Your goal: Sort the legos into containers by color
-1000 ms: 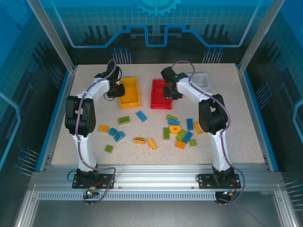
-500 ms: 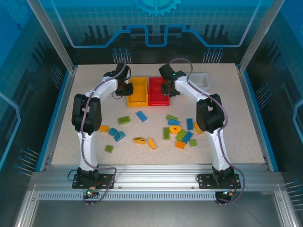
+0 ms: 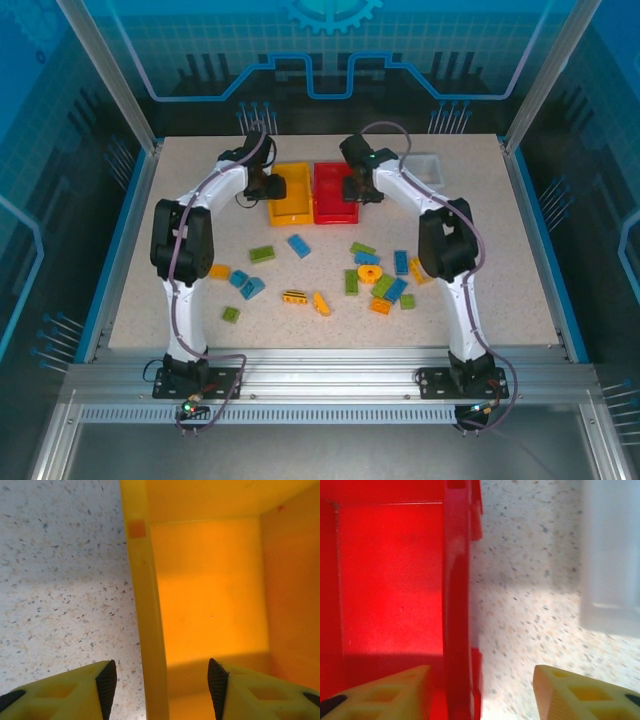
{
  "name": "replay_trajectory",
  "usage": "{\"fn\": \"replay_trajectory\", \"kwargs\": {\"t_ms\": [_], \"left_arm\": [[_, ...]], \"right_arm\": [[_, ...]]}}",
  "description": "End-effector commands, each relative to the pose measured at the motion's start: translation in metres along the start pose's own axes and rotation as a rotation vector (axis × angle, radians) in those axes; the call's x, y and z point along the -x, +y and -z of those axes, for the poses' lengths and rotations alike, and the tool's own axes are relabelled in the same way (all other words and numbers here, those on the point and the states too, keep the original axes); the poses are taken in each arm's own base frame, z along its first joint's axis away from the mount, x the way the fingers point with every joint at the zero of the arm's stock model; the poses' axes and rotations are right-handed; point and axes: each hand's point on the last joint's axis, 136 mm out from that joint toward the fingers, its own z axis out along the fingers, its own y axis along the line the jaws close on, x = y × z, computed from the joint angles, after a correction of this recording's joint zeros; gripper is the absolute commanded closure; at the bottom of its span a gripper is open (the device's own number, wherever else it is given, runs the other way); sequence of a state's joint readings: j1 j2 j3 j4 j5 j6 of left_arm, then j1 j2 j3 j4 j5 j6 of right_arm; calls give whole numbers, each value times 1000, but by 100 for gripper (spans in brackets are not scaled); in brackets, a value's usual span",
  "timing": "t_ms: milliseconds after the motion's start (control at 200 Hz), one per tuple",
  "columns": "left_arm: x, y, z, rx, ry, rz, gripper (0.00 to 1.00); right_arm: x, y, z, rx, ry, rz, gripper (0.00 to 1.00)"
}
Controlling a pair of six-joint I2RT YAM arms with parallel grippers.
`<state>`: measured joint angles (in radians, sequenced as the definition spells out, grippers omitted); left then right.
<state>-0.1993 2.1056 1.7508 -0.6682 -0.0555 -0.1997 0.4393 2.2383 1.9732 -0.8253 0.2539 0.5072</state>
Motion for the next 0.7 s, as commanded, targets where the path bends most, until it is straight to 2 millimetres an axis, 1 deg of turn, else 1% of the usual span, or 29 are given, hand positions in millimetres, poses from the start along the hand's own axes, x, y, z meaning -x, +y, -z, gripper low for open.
{"fn": "replay_trajectory", "kwargs": {"t_ms": [0, 65, 115, 155, 175, 215, 225, 230, 240, 260, 285, 325, 355, 395, 495, 600, 695], "left_arm": [[30, -20, 76, -56, -172, 19, 42], [31, -34, 102, -120, -232, 35, 41], [26, -48, 121, -189, -274, 41, 38], [21, -62, 139, -263, -322, 37, 35], [20, -72, 150, -312, -351, 32, 31], [8, -88, 160, -399, -382, 17, 24], [4, -90, 164, -418, -389, 13, 23], [5, -93, 169, -433, -405, 10, 22], [1, -97, 170, -452, -411, 7, 20], [-5, -103, 177, -489, -428, 2, 18], [-10, -111, 187, -536, -460, -3, 17], [-22, -120, 196, -592, -485, -7, 16], [-32, -126, 202, -624, -495, -11, 14], [-43, -134, 210, -656, -504, -19, 13], [-70, -148, 223, -705, -509, -43, 13], [-93, -156, 226, -726, -482, -52, 13], [-106, -158, 226, -730, -469, -63, 13]], "right_arm": [[30, -30, 62, 59, -136, -145, 39], [27, -55, 67, 87, -140, -270, 37], [23, -75, 68, 112, -136, -382, 34], [21, -90, 66, 129, -131, -466, 31], [21, -97, 64, 141, -130, -507, 30], [20, -106, 60, 182, -124, -581, 29], [20, -109, 59, 190, -123, -600, 28], [20, -111, 59, 193, -123, -608, 28], [20, -113, 57, 200, -123, -624, 28], [20, -118, 56, 209, -121, -654, 27], [20, -123, 54, 213, -119, -685, 26], [21, -130, 50, 219, -118, -728, 26], [22, -135, 47, 216, -115, -756, 25], [23, -142, 42, 212, -110, -789, 25], [26, -150, 24, 217, -74, -852, 25], [29, -155, 9, 192, -45, -882, 25], [28, -158, -4, 172, -9, -903, 27]]}}
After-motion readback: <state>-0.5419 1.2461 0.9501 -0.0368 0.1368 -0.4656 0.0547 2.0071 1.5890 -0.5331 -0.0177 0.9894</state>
